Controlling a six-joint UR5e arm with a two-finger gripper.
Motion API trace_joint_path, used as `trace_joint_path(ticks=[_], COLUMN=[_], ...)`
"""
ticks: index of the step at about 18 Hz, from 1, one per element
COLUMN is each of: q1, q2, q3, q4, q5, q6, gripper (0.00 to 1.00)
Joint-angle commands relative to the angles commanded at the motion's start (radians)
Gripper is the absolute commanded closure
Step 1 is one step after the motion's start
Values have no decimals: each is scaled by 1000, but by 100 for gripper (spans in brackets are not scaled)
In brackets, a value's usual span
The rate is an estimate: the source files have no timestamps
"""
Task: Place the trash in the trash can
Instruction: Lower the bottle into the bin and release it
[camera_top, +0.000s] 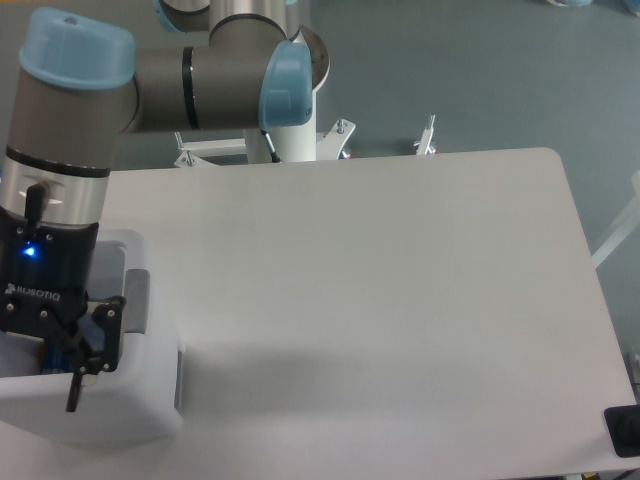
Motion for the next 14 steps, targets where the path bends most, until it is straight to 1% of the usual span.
trace_joint_path(ticks=[1, 2, 3, 4, 5, 7, 8, 9, 11, 12, 14], q1=[5, 17, 25, 38, 58, 112, 133, 156, 204, 222, 250], q2=[9, 18, 32, 49, 66, 94, 112, 135, 184, 208, 241], q3=[0, 0, -2, -3, -3, -5, -14, -32, -78, -101, -132], q4=[-3, -20, -58, -112, -170, -303, -358, -400, -466, -479, -483], q5=[92, 197, 284, 335, 353, 357, 358, 361, 367, 366, 360], q6=[69, 141, 204, 252, 293, 402, 477, 564, 724, 772, 795], gripper=[0, 0, 0, 0, 0, 0, 0, 0, 0, 0, 0])
